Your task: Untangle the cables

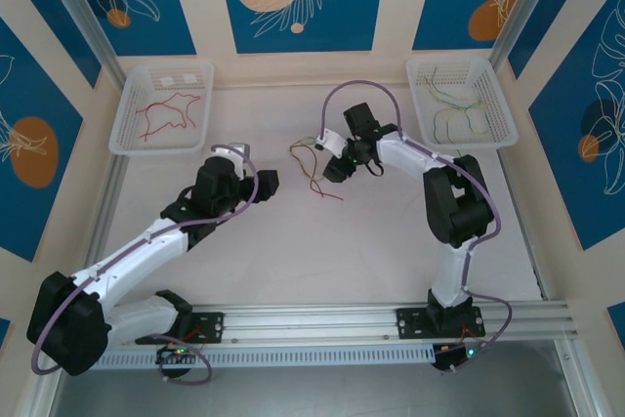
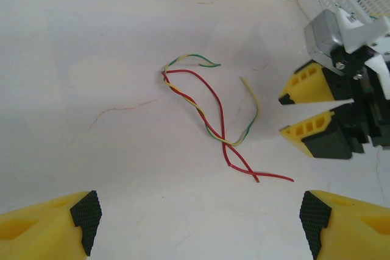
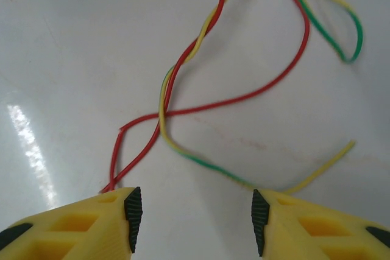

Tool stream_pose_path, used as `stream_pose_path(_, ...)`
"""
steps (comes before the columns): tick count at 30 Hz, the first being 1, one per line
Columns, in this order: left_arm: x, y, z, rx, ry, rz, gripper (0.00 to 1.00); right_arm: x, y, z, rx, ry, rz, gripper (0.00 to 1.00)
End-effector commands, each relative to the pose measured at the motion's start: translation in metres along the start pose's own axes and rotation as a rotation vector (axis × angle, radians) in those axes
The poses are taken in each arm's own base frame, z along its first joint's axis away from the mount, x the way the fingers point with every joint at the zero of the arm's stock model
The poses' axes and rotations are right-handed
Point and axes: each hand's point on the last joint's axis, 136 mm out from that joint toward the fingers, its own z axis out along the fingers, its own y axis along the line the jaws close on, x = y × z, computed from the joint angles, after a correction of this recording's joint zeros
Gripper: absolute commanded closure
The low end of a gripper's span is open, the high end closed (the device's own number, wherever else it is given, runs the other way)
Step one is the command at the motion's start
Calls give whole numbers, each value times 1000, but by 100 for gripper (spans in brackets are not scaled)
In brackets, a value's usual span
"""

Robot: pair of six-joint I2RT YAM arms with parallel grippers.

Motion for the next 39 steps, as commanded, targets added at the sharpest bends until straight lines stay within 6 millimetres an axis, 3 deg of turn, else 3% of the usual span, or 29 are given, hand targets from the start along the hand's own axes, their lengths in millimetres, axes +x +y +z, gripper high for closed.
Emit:
stream_pose_path(1, 3, 7, -5, -23, 1, 2, 14, -14, -2, 14, -29, -37, -182, 48)
stream_pose_path(9, 0, 9, -16, -28, -31, -8, 13, -6, -12, 44, -56, 6, -265, 52)
stream_pose_path(19, -1, 10, -18, -28, -35, -6, 13, 32, -1, 74, -80, 90, -287, 55)
stream_pose_path(20, -1, 10, -18, -29, -36, -8, 13, 34, 0, 74, -80, 94, -284, 56)
stream_pose_path(22, -1, 9, -17, -27, -36, -7, 13, 38, 2, 73, -87, 109, -277, 82)
stream_pose_path(24, -1, 9, -17, -27, -37, -9, 13, 42, 5, 70, -102, 129, -261, 85)
stream_pose_path(26, -2, 9, -17, -24, -40, -12, 13, 42, 7, 68, -107, 131, -247, 99)
stream_pose_path(33, 1, 9, -15, -21, -35, -20, 13, 39, 17, 50, -109, 114, -131, 100)
stream_pose_path(39, 3, 10, -13, -27, -28, -19, 13, 25, 45, 21, -156, 67, 13, 100)
